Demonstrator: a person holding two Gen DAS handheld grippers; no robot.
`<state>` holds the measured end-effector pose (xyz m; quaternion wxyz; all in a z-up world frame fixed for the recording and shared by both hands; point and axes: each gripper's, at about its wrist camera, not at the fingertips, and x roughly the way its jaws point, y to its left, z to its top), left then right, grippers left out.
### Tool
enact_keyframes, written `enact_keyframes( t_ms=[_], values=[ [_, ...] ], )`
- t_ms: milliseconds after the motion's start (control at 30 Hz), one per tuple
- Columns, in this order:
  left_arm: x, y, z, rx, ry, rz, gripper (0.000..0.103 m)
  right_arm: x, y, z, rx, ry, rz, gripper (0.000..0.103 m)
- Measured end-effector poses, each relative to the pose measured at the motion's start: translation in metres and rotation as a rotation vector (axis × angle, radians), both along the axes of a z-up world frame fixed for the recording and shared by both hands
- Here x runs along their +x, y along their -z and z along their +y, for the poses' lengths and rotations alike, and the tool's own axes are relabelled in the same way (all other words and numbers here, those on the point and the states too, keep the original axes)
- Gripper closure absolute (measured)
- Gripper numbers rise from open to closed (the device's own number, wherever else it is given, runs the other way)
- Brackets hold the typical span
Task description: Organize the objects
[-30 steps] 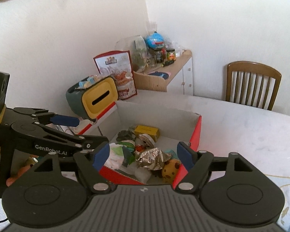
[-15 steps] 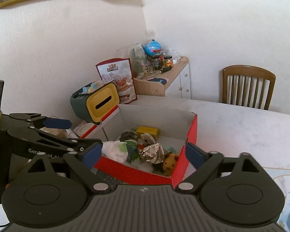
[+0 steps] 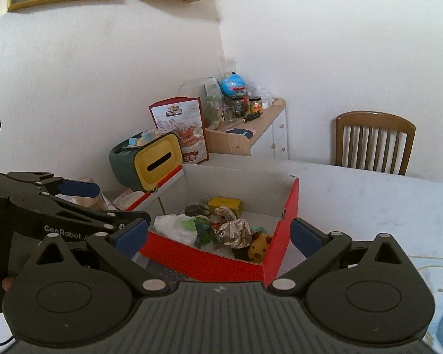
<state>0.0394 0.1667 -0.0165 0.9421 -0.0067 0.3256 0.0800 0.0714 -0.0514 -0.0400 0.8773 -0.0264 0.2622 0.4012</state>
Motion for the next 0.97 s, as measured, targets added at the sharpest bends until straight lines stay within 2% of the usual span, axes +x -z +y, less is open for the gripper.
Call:
enact_keyframes(
  t_ms=[700, 967],
  values=[
    [-0.019, 0.009, -0.010, 0.008, -0.047, 0.017, 0.000, -0.017, 0.011, -0.019, -0.012, 0.022, 0.015, 0.000],
    [-0.019, 0.011, -0.023, 0.003, -0.044, 0.029, 0.000, -0.006, 0.022, -0.047, -0.024, 0.068, 0.030, 0.000]
  ],
)
